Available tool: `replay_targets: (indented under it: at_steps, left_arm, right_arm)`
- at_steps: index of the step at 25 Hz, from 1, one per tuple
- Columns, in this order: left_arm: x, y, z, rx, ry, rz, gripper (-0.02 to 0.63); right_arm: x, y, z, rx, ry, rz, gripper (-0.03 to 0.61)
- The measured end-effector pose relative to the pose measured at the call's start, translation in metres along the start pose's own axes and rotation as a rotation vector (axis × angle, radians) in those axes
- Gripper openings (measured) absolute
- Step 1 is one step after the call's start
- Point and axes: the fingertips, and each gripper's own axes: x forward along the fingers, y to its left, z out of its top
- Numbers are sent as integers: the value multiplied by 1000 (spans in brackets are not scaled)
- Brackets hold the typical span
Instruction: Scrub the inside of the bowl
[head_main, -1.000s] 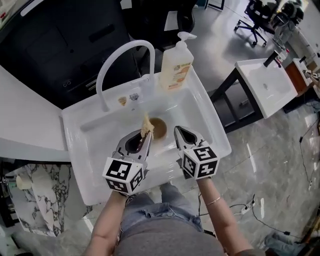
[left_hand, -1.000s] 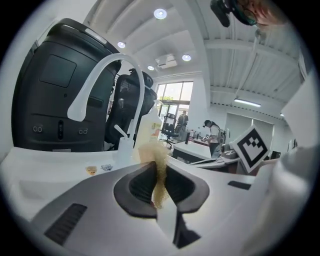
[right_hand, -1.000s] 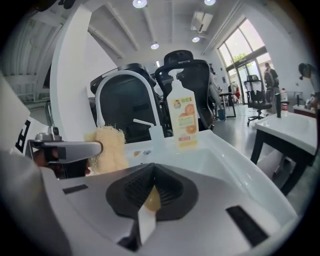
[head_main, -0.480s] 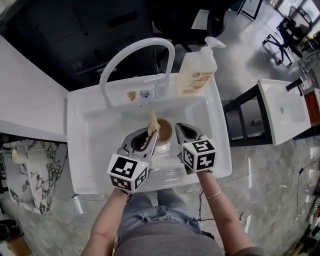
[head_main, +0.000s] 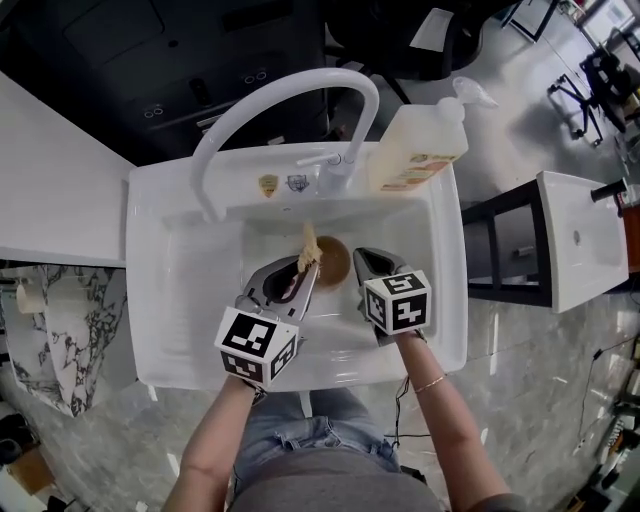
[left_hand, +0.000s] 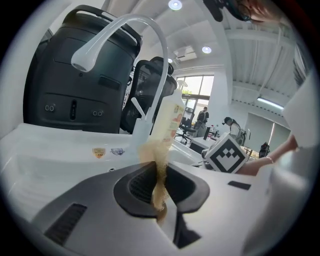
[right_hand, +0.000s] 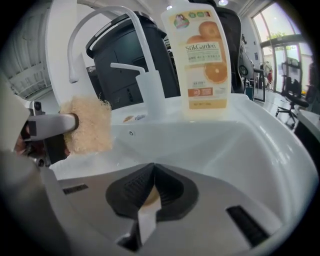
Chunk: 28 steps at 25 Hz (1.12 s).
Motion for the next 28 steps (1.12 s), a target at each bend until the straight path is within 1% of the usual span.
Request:
replay_targets:
  at_steps: [7, 12, 16, 23, 28]
  left_arm:
    - [10, 11, -13, -30, 33, 10, 46]
    - [14, 19, -20, -46, 53, 18, 46]
    - [18, 24, -24, -63, 66, 17, 46]
    - [26, 29, -31, -83, 86, 9, 46]
    - [31, 33, -35, -85, 98, 6, 46]
  right_arm:
    - [22, -2, -21, 0, 92, 41, 12]
    - [36, -6, -29, 6, 133, 45, 24]
    - [46, -7, -35, 30, 174, 53, 57]
    - [63, -13, -49, 88, 243, 78, 78]
    - [73, -13, -60, 108, 281, 94, 86]
